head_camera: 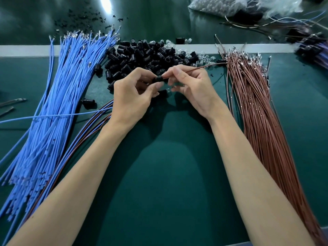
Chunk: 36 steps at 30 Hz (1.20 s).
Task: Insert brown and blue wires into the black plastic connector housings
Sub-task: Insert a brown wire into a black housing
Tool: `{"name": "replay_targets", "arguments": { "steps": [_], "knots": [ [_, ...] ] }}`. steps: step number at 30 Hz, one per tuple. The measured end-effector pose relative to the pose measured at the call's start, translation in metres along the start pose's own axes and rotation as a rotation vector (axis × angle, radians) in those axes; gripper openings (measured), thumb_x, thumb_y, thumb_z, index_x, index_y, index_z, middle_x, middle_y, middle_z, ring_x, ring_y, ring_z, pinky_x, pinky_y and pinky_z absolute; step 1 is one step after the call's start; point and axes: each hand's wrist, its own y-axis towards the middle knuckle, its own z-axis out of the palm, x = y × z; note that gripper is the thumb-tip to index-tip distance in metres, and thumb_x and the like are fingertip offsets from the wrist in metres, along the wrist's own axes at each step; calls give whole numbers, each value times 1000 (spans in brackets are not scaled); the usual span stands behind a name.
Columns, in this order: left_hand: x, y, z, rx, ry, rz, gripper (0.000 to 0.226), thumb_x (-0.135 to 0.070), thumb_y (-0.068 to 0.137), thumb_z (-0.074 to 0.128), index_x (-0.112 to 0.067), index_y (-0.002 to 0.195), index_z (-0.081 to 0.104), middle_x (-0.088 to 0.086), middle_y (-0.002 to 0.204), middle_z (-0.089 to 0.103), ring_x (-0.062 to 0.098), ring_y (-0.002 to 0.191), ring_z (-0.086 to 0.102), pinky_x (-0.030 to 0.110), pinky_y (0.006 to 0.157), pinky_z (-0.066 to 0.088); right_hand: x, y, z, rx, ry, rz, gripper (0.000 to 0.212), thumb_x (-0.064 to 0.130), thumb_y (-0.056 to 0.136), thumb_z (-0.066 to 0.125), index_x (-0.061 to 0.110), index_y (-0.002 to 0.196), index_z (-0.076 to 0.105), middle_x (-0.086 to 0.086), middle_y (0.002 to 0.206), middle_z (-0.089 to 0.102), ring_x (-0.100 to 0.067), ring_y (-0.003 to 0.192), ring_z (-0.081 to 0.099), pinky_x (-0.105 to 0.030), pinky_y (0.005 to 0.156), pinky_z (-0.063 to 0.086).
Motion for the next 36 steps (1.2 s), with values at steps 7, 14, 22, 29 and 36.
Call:
{"name": "replay_targets", "arguments": {
  "steps": [7,14,22,29,36],
  "knots": [
    [0,-1,-1,18,39,18,16,-17,81,76,-19,92,65,-11,78,66,5,67,66,22,67,54,-2,0,3,-149,-42,-60,12,-1,83,68,11,81,66,3,69,69,-8,64,65,-18,63,52],
    [-1,-2,-1,30,67,21,15,-23,82,74,-15,95,71,-1,79,70,14,70,68,34,70,57,-3,0,9,-196,-114,-129,14,-2,73,76,10,72,69,5,65,71,-5,63,66,-14,61,49],
    [-4,-1,0,-3,142,35,15,-27,83,73,-16,93,73,-7,77,69,6,72,65,24,69,53,-2,0,1,-120,20,-23,9,13,86,62,13,84,70,1,77,70,-10,71,63,-20,68,51],
    [-3,-3,0,-20,279,147,17,-29,82,73,-16,92,75,-17,77,63,4,73,58,14,65,44,-3,0,6,-146,-202,-64,17,5,82,72,18,73,68,10,67,67,-3,65,62,-17,61,49],
    [0,-3,-1,-146,385,171,26,-38,84,68,-18,98,75,-13,81,63,15,86,59,28,76,47,3,3,0,-292,198,25,13,8,97,53,6,85,59,-2,75,70,-10,59,64,-18,55,51]
  ]
}}
